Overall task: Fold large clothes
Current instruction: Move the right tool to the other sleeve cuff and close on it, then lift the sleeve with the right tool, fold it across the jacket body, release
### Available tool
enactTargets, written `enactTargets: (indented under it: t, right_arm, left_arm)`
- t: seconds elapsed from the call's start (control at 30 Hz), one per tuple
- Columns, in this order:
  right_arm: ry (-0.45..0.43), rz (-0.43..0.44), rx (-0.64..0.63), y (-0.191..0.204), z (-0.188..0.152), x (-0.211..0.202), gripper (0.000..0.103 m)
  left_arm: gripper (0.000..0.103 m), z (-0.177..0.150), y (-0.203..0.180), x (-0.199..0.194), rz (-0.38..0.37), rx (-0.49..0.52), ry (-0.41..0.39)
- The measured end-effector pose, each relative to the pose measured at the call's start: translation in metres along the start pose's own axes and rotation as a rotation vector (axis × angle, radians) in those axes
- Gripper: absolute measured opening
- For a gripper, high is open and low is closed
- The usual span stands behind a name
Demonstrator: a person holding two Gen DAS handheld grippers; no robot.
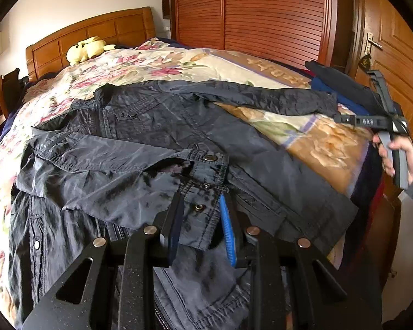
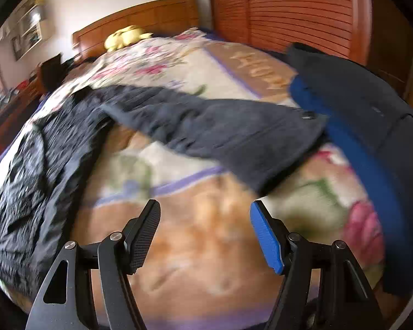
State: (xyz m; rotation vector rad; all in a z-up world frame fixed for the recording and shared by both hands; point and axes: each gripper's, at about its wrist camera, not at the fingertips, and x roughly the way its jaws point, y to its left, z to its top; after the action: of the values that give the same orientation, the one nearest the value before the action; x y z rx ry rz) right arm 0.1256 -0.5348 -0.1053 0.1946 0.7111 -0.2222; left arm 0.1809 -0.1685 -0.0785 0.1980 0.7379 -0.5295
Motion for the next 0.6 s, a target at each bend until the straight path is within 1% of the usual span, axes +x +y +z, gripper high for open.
enactTargets:
  t: [0.1,0.2,0.27,0.4,0.6]
  right_arm:
    - [0.005,-0.055,0.007,-0.021,0.009,0.004,0.069]
    - [0.014,-0.096,0.011,-0.029,0.019,0.01,0.069]
    - [0.023,-0.096,0.033,-0.033,0.024,0.016,0.069]
    - [0.023,-0.052,0.091,-0.036,0.035,0.029,0.069]
    - [0.059,-0.077,0.112,-0.032,0.039,0.051,0.069]
  left_arm:
    - [0.028,-0.003,-0.001,0.002,-0.009,-0.005,0.006]
    - [0.028,-0.008,-0.001,0.004,-0.013,-0.009,0.016]
    - [0.028,-0.01,-0.001,0.006,-0.018,-0.013,0.023]
    - [0.028,-0.014,0.0,0.007,-0.02,-0.016,0.031]
    - [0.028,-0.021,0.006,0.004,-0.019,-0.033,0.038]
